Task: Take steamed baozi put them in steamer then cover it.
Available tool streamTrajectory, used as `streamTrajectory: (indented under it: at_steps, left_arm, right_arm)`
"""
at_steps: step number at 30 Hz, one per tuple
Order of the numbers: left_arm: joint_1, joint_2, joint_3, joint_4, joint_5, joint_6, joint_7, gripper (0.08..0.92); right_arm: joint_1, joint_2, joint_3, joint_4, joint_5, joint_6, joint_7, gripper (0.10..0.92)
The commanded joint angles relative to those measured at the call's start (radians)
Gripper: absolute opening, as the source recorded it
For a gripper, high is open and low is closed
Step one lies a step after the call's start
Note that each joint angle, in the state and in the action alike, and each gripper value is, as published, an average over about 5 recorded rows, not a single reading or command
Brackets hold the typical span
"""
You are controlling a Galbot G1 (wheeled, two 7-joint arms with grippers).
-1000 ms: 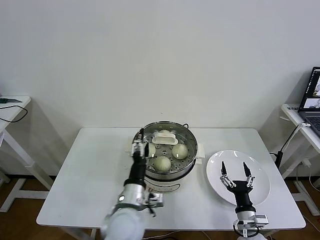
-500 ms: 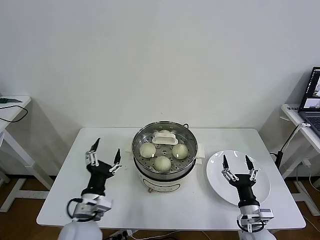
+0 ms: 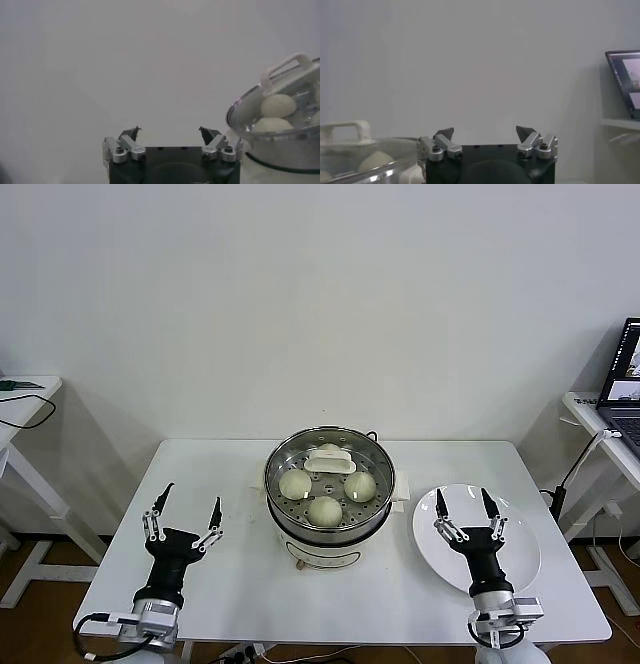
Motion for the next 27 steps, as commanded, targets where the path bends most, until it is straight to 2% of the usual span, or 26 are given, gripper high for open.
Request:
streamTrajectory:
  at_steps: [1,27]
  left_arm:
    - [0.047,-0.013,-0.046,-0.004,-0.101,-0.052,-0.002,0.823]
    - [0.075,-0.005,-0.020,-0.043,-0.096,-0.056,0.024,0.823]
  right_arm:
    - [-0.010,-0.001,-0.006,0.037,-0.005,-0.024,0.000,0.823]
    - [-0.045,-0.017,-0.003,0.098,-0.013,-0.094,-0.008,0.823]
